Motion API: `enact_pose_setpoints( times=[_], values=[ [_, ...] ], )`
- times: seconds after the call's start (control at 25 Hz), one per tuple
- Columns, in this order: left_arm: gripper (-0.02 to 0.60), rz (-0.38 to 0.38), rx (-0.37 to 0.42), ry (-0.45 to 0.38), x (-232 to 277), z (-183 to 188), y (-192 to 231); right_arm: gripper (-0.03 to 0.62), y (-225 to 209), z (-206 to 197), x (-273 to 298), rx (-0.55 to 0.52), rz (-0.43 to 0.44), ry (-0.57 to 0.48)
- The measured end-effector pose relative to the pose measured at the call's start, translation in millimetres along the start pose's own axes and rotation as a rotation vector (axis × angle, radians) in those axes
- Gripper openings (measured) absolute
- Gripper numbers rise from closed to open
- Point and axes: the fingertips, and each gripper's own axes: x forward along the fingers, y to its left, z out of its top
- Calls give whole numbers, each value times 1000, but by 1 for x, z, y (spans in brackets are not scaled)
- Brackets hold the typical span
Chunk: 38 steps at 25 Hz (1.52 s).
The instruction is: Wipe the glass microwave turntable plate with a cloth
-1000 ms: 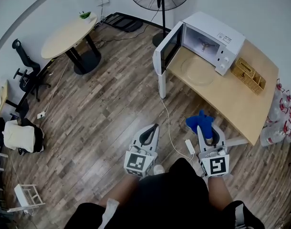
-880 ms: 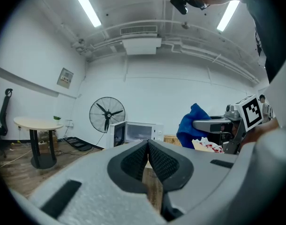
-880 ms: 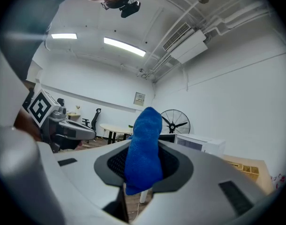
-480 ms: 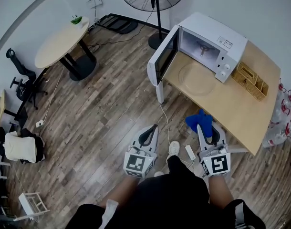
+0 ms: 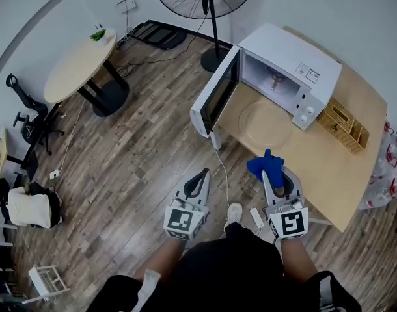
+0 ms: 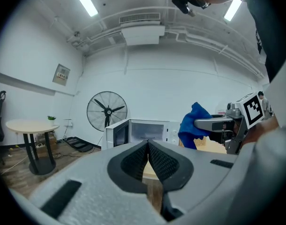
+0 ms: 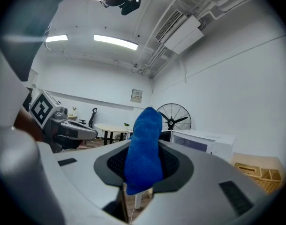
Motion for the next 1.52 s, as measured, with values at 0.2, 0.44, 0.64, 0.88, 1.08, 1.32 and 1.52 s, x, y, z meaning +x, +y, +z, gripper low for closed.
enact_pose_setpoints(
  times=[0.2, 0.44, 0.64, 0.88, 1.08, 1.32, 1.52],
  values=[
    [6, 10, -5, 4, 34, 3, 7, 98, -24, -8, 21, -19, 9, 18],
    [6, 20, -9, -4, 63, 7, 17, 98, -46, -9, 40, -11, 2, 24],
    [6, -4, -16, -15, 83, 15, 22, 98, -57, -3, 54, -18, -15, 27],
    [6, -83, -18, -35, 117, 25, 31, 98, -68, -4, 81, -38, -59, 53],
    [6, -167, -9, -48, 144, 34, 43, 98, -82, -16, 105, -20, -147, 93],
    [6, -255, 12, -37, 177, 37, 62, 98, -94, -28, 139, -4, -225, 126],
    [6, -366, -3, -21, 193, 34, 60, 98, -95, -38, 161, 5, -274, 172]
  ],
)
